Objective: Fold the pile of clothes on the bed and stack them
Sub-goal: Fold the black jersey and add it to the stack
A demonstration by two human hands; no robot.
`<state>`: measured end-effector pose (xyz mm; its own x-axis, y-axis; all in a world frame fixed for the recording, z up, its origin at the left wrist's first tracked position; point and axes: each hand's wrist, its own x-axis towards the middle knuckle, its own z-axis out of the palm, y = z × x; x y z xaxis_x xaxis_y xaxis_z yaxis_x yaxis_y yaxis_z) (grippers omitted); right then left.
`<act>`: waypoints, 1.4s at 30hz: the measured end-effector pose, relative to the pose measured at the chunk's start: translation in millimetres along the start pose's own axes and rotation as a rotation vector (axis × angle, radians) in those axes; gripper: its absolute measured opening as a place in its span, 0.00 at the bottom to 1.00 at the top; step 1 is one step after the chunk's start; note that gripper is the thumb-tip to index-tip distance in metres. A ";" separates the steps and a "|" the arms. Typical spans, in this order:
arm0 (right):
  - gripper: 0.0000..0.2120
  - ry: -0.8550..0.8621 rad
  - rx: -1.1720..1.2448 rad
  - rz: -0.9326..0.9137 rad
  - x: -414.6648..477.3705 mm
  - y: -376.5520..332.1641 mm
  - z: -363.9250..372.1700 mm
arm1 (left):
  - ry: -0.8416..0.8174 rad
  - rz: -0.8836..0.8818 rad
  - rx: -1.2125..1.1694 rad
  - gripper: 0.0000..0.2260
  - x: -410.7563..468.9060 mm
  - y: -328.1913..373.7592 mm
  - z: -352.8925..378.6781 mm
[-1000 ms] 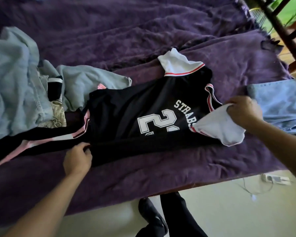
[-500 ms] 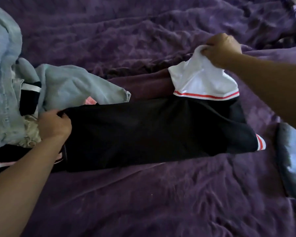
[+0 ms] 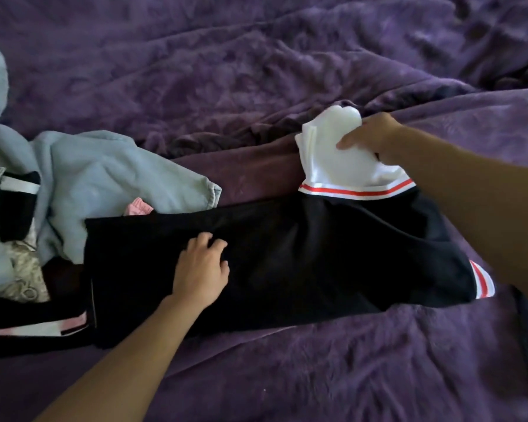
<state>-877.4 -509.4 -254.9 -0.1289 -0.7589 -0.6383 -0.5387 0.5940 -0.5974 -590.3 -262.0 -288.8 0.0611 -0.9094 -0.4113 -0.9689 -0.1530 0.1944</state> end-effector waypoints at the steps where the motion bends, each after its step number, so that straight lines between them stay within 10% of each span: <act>1: 0.20 -0.028 0.004 -0.071 -6.4 -1.5 -4.4 | -0.002 -0.015 -0.016 0.16 2.9 -0.3 -2.0; 8: 0.11 -0.047 -0.615 -0.871 -120.2 75.2 -58.4 | 0.132 -0.010 -0.131 0.12 17.0 7.1 -31.2; 12: 0.21 0.045 -0.798 -0.751 -149.9 156.4 -68.1 | 0.260 0.191 -0.179 0.14 24.5 54.8 -35.1; 15: 0.19 0.388 -0.478 -0.298 -139.5 175.3 -73.2 | 0.259 0.455 -0.145 0.18 15.7 103.8 -22.5; 18: 0.42 0.309 -0.221 0.141 -125.1 178.1 -67.7 | -0.029 0.643 -0.008 0.22 -1.2 141.7 9.1; 21: 0.30 0.133 -0.055 0.166 -125.4 165.4 -58.5 | -0.300 0.544 0.066 0.24 -2.4 148.8 30.1; 25: 0.11 0.115 -0.150 -0.024 -154.6 126.3 -50.2 | -0.147 0.438 -0.240 0.19 -4.5 125.8 18.1; 32: 0.21 -0.026 -0.422 -0.293 -212.3 32.4 58.1 | 0.096 -0.064 -0.478 0.12 -44.3 5.0 -20.4; 39: 0.23 -0.395 -0.072 0.026 -191.0 35.3 190.8 | 0.190 -0.231 -0.555 0.10 -88.6 -51.8 -7.6; 42: 0.11 -0.029 -0.073 -0.150 -181.5 59.0 172.8 | 0.292 -0.152 -0.551 0.13 -85.0 -38.6 -4.3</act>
<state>-742.0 -290.5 -258.2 -0.0184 -0.8290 -0.5590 -0.6093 0.4526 -0.6511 -557.1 -180.4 -257.5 0.3261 -0.9179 -0.2261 -0.6841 -0.3942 0.6137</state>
